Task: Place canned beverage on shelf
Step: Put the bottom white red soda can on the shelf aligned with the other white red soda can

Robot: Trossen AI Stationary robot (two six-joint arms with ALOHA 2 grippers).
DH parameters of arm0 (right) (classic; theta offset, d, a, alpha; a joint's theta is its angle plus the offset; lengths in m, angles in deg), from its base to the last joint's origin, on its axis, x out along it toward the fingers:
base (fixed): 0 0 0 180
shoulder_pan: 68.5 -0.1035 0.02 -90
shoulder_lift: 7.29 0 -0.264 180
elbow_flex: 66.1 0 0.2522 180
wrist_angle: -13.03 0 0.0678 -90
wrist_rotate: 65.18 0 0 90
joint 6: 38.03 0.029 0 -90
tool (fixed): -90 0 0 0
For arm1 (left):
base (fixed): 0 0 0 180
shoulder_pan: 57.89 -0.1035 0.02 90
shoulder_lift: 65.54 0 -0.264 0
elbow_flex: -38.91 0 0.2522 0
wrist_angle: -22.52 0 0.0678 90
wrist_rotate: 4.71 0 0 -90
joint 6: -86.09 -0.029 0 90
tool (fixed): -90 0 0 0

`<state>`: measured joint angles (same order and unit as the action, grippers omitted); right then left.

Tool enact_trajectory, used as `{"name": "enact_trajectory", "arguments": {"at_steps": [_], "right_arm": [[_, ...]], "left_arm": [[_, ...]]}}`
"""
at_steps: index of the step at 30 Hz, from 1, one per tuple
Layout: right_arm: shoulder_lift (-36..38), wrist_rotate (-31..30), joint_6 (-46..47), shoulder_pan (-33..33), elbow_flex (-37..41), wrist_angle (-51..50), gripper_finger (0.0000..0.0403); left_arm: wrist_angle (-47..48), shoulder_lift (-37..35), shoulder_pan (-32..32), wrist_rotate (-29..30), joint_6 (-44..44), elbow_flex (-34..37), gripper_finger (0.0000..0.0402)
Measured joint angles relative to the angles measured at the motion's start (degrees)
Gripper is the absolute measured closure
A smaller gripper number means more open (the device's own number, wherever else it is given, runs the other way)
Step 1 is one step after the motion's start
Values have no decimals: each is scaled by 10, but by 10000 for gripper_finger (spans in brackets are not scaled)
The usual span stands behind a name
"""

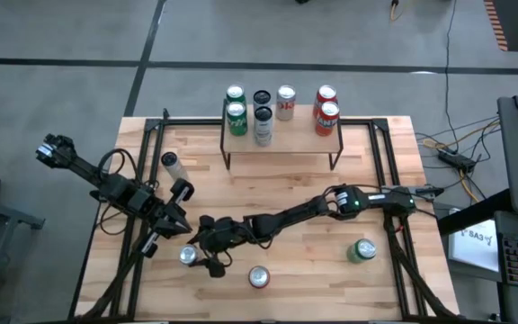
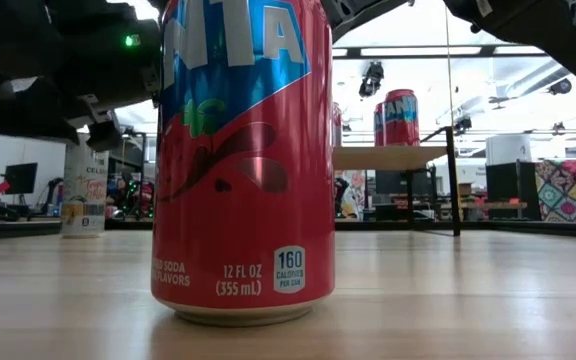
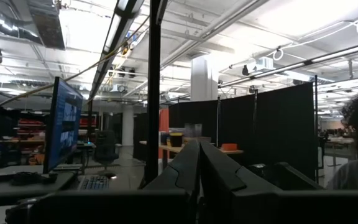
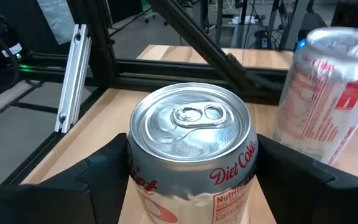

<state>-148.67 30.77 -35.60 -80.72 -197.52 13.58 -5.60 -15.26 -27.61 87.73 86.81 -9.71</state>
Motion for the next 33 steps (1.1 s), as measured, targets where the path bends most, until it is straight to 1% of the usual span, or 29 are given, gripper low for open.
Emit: {"name": "enact_trajectory", "arguments": {"at_steps": [3,6,13,19,23,25,29,31,33], "right_arm": [[17,-4,-11,1,0,-28,119],[41,-20,-17,5,0,-52,116],[100,-18,12,24,3,-87,114],[141,-16,15,25,46,-103,117],[208,-24,13,24,114,-95,115],[246,-51,7,24,160,-85,115],[321,-108,8,24,276,-61,115],[358,-128,15,23,341,-31,115],[398,-149,27,21,401,3,115]], "left_arm": [[-1,-8,0,0,4,0,402],[-1,-21,0,1,4,0,402],[-1,-56,0,1,4,-12,402],[10,-73,0,1,2,-12,402],[14,-72,0,1,0,-11,402],[13,-68,0,1,-4,-11,402],[13,-56,0,1,-22,-11,402],[13,-50,0,17,-35,-11,402],[14,-42,0,54,-48,-11,402]]}}
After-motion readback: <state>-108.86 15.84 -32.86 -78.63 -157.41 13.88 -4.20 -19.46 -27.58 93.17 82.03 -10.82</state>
